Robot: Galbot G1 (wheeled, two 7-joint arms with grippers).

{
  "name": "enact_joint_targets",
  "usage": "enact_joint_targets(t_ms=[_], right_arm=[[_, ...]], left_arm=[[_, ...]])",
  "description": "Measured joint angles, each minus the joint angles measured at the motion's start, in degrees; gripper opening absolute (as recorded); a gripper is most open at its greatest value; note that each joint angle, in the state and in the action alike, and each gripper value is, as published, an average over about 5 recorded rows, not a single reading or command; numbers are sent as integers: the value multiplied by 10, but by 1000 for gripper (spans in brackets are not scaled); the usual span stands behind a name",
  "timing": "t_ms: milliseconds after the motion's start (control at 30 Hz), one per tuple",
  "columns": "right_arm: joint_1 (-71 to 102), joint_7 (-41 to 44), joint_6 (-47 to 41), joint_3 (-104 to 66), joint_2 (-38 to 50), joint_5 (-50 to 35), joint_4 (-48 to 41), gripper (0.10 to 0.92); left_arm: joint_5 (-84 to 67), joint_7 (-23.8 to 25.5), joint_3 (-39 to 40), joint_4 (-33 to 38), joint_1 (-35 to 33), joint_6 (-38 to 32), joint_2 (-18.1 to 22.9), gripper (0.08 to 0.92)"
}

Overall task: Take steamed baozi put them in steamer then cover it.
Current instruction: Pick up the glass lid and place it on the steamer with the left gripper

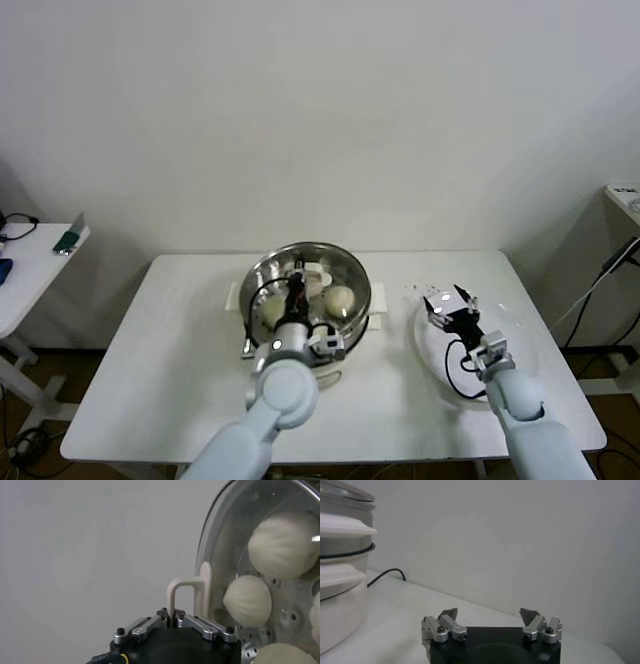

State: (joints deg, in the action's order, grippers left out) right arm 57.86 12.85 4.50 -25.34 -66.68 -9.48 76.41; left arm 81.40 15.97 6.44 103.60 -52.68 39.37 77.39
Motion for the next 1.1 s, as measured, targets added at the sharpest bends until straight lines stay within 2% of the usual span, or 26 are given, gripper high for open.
enact_joint_targets(t_ms=[1100], right_arm=[[-3, 4, 5, -6, -6, 5, -6, 823]], left_arm=[[28, -12, 10, -21, -3, -10, 1, 147]])
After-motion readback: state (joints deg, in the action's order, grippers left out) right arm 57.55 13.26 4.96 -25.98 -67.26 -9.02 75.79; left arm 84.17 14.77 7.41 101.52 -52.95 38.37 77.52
